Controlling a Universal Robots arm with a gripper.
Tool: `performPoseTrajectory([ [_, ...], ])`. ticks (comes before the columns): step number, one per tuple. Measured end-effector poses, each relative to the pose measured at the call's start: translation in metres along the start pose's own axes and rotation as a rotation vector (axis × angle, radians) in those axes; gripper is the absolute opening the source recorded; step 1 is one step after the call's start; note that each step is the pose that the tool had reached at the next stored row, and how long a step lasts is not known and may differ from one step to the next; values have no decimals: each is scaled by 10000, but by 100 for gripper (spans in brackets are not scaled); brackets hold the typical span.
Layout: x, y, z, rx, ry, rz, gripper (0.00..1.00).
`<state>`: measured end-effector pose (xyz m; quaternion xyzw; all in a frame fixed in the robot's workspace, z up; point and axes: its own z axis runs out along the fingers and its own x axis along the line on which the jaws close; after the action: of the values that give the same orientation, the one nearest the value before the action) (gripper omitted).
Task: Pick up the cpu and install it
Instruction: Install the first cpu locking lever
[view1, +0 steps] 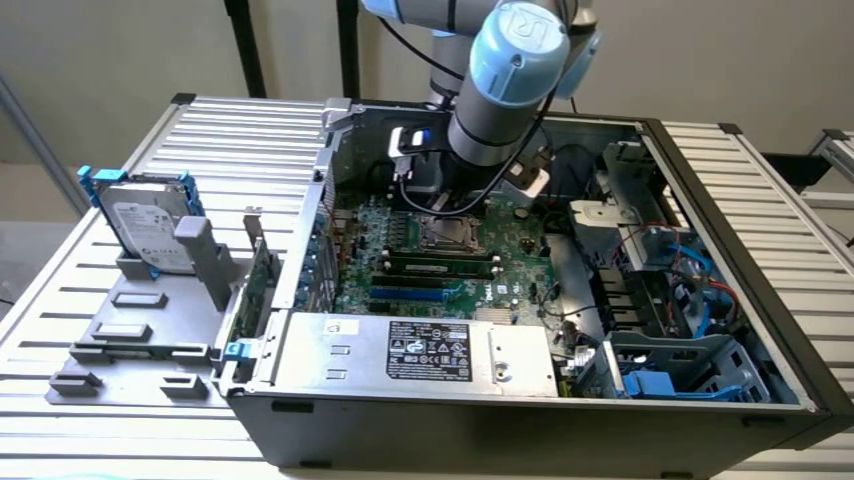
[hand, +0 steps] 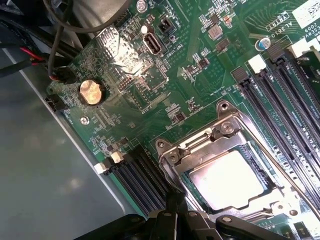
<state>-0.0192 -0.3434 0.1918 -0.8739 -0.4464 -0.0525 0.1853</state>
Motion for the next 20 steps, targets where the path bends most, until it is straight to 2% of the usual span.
performPoseTrajectory([
  [11,7,19,-4,-5,-2,-1,11],
  [16,-30,-26,-1,-1,-1,0,11],
  [20,-33,-30,-1,-1,-3,-1,11],
])
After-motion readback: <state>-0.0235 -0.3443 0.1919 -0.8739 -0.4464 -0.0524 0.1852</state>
